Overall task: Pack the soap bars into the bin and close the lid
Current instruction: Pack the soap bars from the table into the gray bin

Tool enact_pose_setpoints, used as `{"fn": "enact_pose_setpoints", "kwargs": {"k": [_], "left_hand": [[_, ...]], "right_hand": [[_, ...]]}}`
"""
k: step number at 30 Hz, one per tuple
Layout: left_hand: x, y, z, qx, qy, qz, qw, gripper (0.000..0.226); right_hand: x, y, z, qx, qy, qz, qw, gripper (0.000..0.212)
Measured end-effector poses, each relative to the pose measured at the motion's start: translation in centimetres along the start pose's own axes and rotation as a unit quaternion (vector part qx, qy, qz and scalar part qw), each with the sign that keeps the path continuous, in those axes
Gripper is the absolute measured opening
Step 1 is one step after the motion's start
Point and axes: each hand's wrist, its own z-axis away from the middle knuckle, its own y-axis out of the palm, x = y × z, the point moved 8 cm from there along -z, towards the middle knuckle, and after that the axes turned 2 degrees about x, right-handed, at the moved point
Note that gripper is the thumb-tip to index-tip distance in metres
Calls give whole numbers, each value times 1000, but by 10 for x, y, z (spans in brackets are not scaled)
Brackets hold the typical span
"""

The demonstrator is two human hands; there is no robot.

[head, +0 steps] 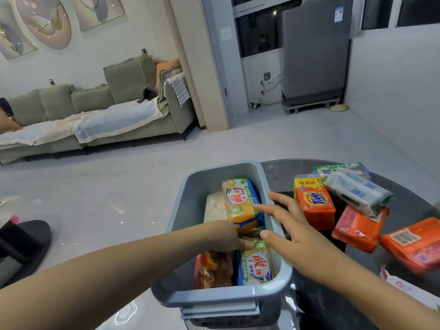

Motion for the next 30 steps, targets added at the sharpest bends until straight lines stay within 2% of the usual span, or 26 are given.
{"fn": "enact_pose_setpoints", "kwargs": {"k": [6, 9, 11, 13, 15, 19, 21, 23, 25, 27, 28, 30], "left_hand": [[4, -4, -3, -126, 15, -57, 990, 59], [-1, -2, -1, -145, 25, -109, 983, 55], [-1, -1, 0, -131, 29, -113, 985, 49], [3, 0, 1, -105, 34, -52, 993, 44], [7, -2, 5, -72, 33, 42, 996, 50], [8, 3, 14, 25, 14, 184, 982, 57], [13, 0, 18, 33, 12, 227, 973, 52], [22, -10, 24, -10, 13, 253, 967, 41], [32, -27, 29, -103, 15, 269, 957, 27], [41, -44, 32, -205, 24, 336, 919, 15], [42, -50, 30, -228, 30, 380, 896, 13], [36, -54, 20, -215, 28, 438, 873, 20]], "right_hand": [[-2, 0, 0, 2, -5, -4, 1000, 39], [-1, 0, 1, 0, -5, -7, 1000, 39], [0, 0, 1, 2, -6, -9, 1000, 39], [2, 0, 2, 5, -9, -13, 1000, 38], [2, 0, 3, 5, -7, -16, 1000, 39], [1, -1, 2, 4, 1, -15, 1000, 41], [0, 0, 2, 5, 2, -19, 1000, 41], [-2, 0, 1, 5, 2, -24, 1000, 39], [-3, 0, 1, 5, 5, -29, 1000, 37], [-2, 1, 1, 3, 2, -32, 999, 36], [-1, 1, 0, 2, 0, -32, 999, 36], [0, 1, 0, -1, -3, -30, 1000, 37]]}}
